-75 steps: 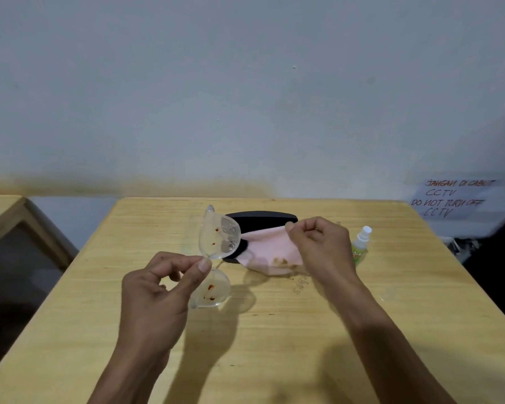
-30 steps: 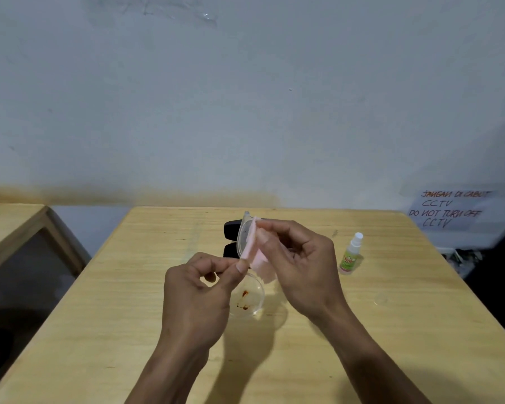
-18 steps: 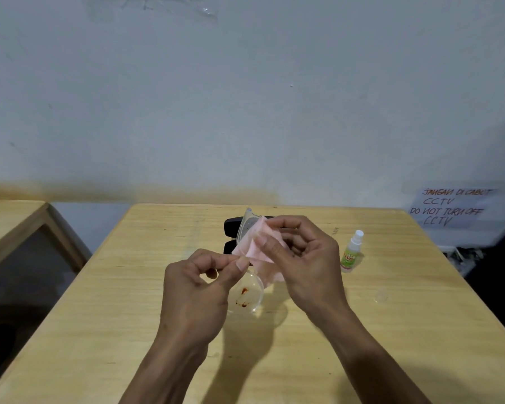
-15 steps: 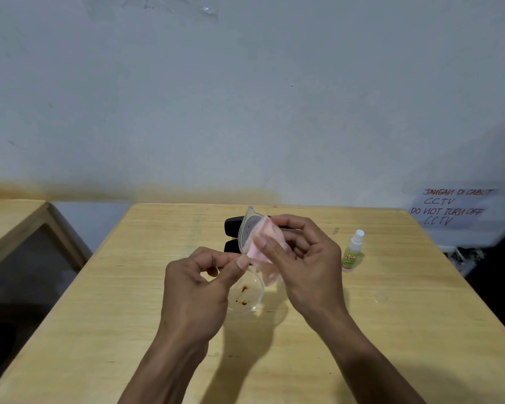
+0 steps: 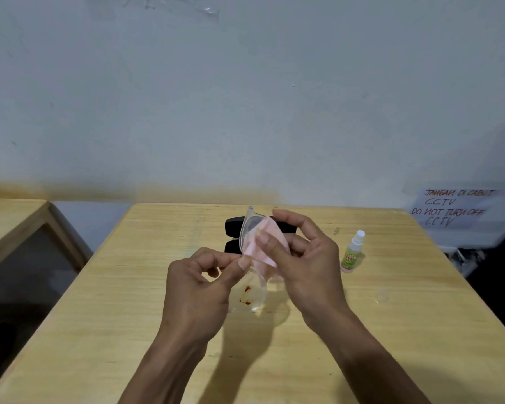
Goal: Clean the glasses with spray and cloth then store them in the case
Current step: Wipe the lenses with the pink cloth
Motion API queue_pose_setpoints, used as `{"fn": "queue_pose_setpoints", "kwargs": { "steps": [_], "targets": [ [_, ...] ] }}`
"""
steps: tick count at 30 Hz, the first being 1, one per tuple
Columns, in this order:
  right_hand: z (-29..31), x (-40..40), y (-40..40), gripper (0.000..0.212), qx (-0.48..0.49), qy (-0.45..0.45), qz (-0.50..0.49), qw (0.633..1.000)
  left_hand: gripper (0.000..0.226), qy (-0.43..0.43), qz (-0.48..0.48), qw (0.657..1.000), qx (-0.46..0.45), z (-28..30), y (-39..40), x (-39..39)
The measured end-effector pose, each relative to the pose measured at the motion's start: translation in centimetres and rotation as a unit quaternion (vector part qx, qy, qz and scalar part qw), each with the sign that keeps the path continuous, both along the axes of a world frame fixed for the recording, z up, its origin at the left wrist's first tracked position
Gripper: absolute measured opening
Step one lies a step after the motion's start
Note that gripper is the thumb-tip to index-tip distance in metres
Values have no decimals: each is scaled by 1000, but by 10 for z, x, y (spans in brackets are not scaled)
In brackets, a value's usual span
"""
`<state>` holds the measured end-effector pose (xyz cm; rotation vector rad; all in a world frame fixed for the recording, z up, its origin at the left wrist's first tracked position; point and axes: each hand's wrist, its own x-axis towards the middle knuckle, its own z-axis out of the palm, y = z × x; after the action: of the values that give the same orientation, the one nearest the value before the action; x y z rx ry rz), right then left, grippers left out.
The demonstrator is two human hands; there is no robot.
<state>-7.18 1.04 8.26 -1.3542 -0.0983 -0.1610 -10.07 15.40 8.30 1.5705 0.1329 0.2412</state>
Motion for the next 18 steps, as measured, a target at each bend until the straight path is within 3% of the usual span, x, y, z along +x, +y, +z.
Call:
{"fn": "queue_pose_setpoints", "kwargs": {
  "steps": [4,8,13,18],
  "targets": [
    [-14,-1,6,24,-94,-152,-106,978,11,10,7,1000,5,1,-1,2],
    [-30,4,0,21,-217,-240,-127,938,11,6,5,1000,18,2,1,1],
    [-19,10,-4,24,-122,-180,-44,975,15,5,4,998,63,4,3,0],
    [-8,18,-2,13,-74,-143,-17,987,18,0,3,994,113,8,2,-1]
  ]
}}
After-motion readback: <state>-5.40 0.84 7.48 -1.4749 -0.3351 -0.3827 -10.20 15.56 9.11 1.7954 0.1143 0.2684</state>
